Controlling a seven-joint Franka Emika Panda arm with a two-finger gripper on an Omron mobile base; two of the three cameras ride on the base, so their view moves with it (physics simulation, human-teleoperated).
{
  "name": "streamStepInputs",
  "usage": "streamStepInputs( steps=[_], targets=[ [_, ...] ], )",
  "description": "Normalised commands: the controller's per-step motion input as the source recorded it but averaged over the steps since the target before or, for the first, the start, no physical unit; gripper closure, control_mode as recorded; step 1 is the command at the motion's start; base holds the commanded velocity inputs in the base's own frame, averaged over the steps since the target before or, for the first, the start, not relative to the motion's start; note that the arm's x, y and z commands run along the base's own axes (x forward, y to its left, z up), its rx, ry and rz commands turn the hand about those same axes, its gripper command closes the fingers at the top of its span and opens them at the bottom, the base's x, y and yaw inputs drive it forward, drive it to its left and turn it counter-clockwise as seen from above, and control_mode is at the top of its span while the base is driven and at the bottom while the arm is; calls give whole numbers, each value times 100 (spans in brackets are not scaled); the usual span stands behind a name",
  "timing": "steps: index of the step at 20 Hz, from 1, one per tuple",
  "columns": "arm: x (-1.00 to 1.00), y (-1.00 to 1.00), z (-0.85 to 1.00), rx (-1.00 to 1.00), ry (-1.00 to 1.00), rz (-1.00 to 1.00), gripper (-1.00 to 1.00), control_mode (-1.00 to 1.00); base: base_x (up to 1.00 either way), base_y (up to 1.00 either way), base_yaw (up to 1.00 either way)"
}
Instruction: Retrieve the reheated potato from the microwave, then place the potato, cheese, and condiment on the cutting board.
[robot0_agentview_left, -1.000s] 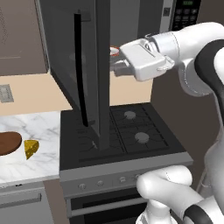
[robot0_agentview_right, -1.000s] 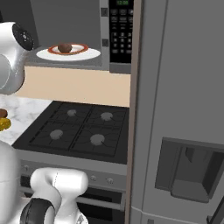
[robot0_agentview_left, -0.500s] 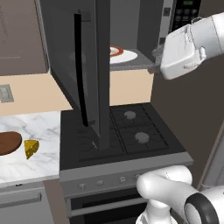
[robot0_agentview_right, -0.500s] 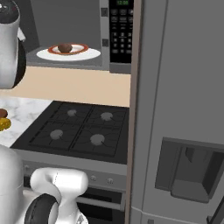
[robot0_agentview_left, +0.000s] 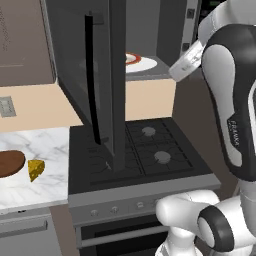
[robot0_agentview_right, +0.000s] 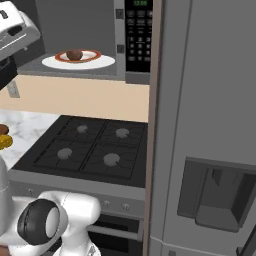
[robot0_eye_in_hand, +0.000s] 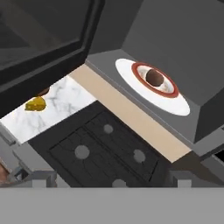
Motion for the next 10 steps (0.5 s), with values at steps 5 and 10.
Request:
streamStepInputs(
  steps=[5, 10],
  targets=[
    [46, -19, -25, -6, 0, -45, -100, -100, 0, 0, 0],
    [29, -4, -43, 2, 0, -35, -100, -100, 0, 0, 0]
  ],
)
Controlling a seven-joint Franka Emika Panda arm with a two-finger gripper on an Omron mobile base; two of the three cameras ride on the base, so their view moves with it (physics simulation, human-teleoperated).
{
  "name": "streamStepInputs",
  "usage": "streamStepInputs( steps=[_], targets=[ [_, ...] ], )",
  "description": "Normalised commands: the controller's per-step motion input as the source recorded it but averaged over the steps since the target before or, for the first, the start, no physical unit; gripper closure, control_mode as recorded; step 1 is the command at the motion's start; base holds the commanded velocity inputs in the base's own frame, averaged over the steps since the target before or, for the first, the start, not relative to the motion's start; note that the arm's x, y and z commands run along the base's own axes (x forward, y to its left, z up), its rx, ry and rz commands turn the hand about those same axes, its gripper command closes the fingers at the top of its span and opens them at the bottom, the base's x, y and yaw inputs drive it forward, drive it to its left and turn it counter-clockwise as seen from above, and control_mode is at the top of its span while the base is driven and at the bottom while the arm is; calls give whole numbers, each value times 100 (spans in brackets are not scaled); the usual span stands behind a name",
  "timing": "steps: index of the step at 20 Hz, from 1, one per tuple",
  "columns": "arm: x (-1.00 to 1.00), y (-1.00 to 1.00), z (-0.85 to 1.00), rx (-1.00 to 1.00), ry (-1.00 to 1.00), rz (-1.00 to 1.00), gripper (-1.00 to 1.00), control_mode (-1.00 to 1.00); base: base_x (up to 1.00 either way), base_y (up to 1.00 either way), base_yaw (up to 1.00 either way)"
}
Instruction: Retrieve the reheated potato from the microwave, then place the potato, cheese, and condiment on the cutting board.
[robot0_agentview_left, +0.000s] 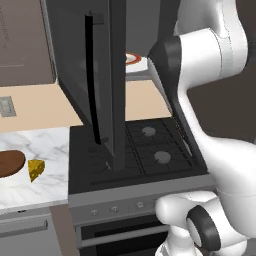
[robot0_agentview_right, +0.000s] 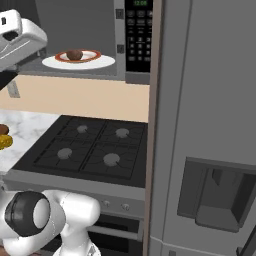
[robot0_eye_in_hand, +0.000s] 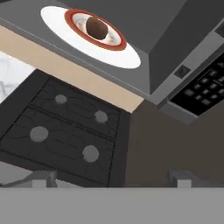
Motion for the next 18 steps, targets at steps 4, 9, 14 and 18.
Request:
streamStepInputs(
  steps=[4, 9, 14, 18],
  targets=[
    [44, 0, -41, 11, -1, -20, -100, -100, 0, 0, 0],
    [61, 0, -18, 16, -3, -9, -100, -100, 0, 0, 0],
    [63, 1, 0, 22, -7, -1, -100, -100, 0, 0, 0],
    [46, 11, 0, 21, -13, 0, -100, -100, 0, 0, 0]
  ],
)
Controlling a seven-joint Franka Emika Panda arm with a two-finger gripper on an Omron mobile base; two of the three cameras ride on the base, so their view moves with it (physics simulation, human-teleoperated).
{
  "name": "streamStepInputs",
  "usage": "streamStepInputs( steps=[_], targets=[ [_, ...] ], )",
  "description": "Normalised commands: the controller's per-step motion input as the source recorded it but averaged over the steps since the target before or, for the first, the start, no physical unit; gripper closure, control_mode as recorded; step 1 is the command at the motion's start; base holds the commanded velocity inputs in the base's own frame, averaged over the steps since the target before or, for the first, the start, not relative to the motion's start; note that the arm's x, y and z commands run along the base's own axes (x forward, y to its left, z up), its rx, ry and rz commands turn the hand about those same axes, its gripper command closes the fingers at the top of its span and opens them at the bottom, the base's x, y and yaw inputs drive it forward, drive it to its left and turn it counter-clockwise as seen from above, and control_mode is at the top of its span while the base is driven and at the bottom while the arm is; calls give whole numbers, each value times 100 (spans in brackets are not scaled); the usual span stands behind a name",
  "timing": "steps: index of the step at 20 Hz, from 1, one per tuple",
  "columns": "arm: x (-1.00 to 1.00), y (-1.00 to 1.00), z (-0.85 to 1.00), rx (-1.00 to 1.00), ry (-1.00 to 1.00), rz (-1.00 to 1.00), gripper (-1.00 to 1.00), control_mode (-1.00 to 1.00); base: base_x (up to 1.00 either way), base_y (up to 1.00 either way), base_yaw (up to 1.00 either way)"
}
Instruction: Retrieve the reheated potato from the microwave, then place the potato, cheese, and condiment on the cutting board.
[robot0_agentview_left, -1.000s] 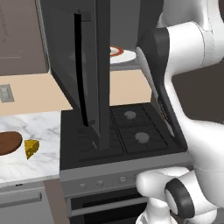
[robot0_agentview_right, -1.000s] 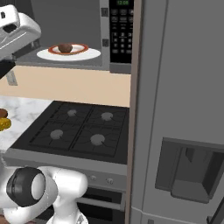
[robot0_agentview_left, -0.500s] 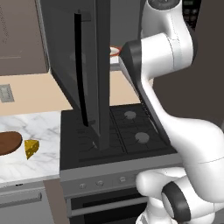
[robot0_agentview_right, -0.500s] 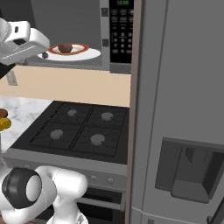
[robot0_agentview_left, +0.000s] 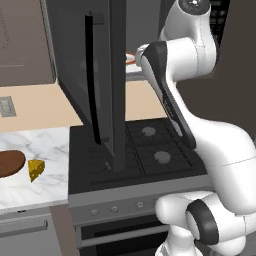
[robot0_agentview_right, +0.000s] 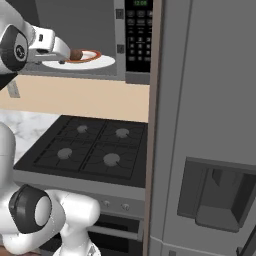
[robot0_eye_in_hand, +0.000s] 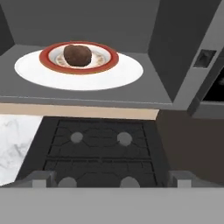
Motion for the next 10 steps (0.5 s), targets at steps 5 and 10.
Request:
streamStepInputs(
  steps=[5, 10],
  targets=[
    [41, 17, 0, 15, -12, 0, -100, -100, 0, 0, 0],
    [41, 22, -1, 5, -7, 0, -100, -100, 0, 0, 0]
  ],
)
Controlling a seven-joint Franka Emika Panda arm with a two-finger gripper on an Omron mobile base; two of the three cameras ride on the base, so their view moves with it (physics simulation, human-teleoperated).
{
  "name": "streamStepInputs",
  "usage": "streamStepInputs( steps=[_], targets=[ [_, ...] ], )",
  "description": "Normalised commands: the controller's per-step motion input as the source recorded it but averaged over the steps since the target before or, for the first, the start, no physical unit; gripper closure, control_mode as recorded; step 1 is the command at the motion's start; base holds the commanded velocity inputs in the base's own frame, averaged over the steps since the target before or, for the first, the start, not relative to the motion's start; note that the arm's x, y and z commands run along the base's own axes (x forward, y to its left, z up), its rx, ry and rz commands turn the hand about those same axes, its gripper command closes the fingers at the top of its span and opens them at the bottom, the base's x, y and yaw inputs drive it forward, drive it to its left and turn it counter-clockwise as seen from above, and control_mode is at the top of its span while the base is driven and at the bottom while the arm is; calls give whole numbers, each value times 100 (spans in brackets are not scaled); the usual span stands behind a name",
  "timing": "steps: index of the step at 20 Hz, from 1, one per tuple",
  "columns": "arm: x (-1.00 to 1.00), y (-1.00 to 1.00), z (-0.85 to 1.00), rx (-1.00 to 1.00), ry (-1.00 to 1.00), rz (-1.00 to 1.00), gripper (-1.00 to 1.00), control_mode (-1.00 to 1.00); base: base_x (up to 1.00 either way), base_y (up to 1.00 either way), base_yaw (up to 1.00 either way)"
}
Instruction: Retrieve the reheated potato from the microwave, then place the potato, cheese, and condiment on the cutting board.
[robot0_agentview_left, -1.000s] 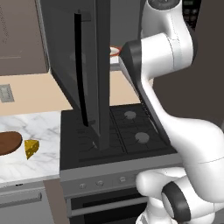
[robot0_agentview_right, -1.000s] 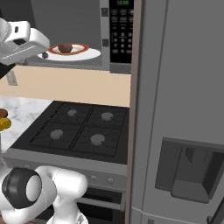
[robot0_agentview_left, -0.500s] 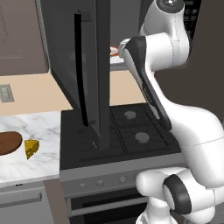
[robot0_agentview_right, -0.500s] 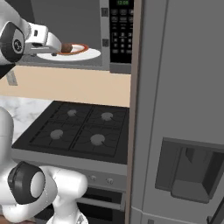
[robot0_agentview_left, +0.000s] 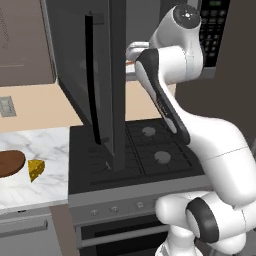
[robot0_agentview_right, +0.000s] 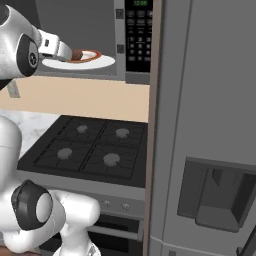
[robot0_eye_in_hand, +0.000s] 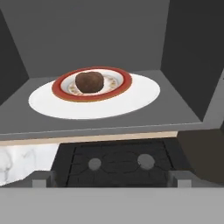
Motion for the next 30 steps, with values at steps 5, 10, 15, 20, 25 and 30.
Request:
streamStepInputs(
  steps=[5, 10, 15, 20, 25, 30],
  targets=[
    [55, 8, 0, 0, -1, 0, -100, -100, 0, 0, 0],
    [57, 2, 0, 0, 0, 0, -100, -100, 0, 0, 0],
    [47, 9, 0, 0, 0, 0, -100, -100, 0, 0, 0],
    [39, 22, 0, -2, 0, 0, -100, -100, 0, 0, 0],
    [37, 23, 0, -3, 0, 0, -100, -100, 0, 0, 0],
    [43, 14, 0, -4, 0, 0, -100, -100, 0, 0, 0]
  ],
)
